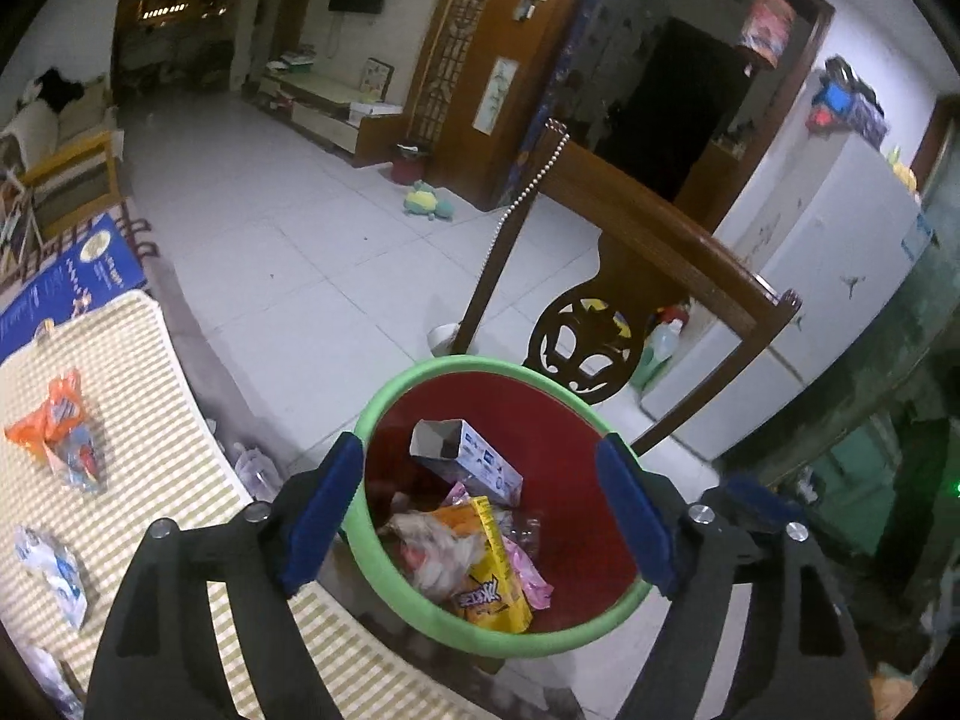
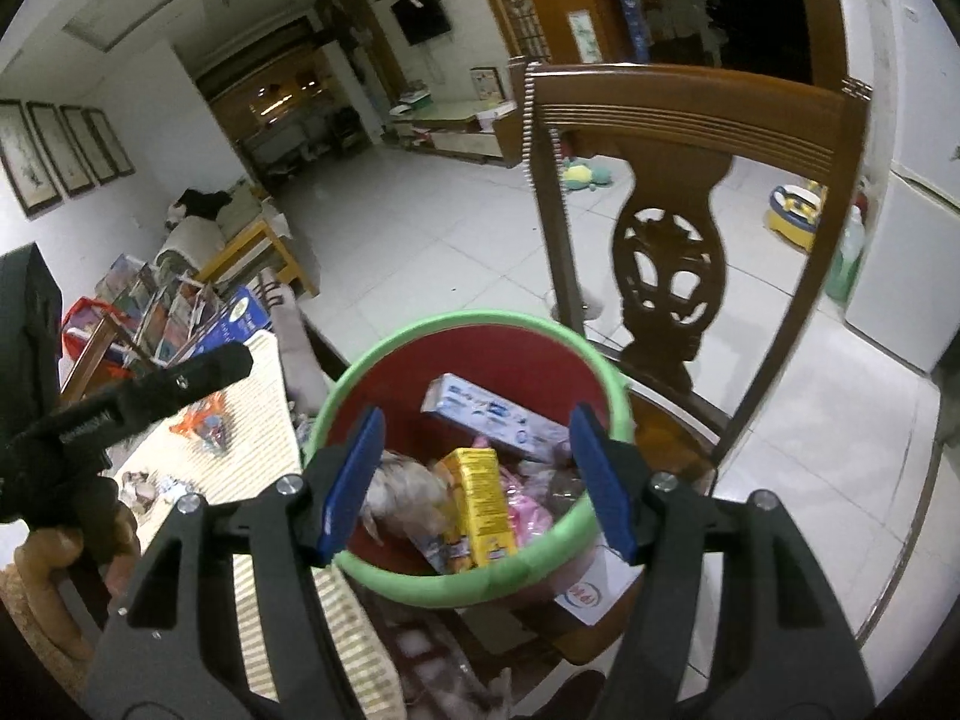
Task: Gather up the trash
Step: 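Move both open tools back over the table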
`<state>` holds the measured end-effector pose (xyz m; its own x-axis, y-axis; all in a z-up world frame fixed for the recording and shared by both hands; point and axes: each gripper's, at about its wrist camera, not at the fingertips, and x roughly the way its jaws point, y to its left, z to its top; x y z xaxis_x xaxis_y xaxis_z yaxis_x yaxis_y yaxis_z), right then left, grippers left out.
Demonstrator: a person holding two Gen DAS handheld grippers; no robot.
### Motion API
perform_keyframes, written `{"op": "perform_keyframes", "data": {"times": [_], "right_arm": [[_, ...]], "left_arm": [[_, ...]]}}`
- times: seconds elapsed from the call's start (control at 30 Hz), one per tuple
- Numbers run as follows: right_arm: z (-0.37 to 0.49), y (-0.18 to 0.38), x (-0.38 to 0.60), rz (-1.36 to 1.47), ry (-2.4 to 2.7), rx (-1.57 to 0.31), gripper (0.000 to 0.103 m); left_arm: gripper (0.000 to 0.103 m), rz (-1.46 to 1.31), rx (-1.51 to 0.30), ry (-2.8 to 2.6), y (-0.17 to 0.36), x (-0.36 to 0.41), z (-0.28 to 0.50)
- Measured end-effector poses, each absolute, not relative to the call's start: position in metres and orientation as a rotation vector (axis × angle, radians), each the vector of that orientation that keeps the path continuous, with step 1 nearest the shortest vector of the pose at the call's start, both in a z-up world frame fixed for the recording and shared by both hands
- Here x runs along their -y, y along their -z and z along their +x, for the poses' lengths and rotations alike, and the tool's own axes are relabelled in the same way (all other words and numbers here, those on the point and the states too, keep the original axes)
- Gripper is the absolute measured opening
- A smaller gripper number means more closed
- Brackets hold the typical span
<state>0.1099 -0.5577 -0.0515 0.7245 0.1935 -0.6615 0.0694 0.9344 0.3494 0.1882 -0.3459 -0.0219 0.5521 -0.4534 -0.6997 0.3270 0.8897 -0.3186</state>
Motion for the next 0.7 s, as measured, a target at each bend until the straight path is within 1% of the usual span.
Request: {"op": "perform_keyframes", "data": {"times": [0.1,0.17,0.23,0.37,0.53,0.57,0.7], "right_arm": [[0.11,0.046,0.544,0.353,-0.095,-0.76,0.062],[0.109,0.044,0.535,0.332,-0.106,-0.76,0.068],[0.106,0.044,0.528,0.335,-0.117,-0.76,0.068],[0.103,0.05,0.508,0.338,-0.145,-0.778,0.069],[0.101,0.057,0.464,0.311,-0.202,-0.822,0.069],[0.101,0.059,0.453,0.301,-0.218,-0.831,0.069],[0.102,0.061,0.408,0.268,-0.276,-0.861,0.069]], "left_arm": [[0.078,-0.148,-0.834,0.444,0.013,0.331,0.179],[0.081,-0.129,-0.828,0.404,0.012,0.315,0.173],[0.081,-0.137,-0.84,0.369,0.018,0.293,0.167],[0.081,-0.152,-0.884,0.23,0.041,0.233,0.149],[0.081,-0.201,-0.933,-0.028,0.076,0.134,0.11],[0.081,-0.231,-0.952,-0.092,0.086,0.108,0.099],[0.081,-0.343,-1.008,-0.194,0.111,0.045,0.076]]}}
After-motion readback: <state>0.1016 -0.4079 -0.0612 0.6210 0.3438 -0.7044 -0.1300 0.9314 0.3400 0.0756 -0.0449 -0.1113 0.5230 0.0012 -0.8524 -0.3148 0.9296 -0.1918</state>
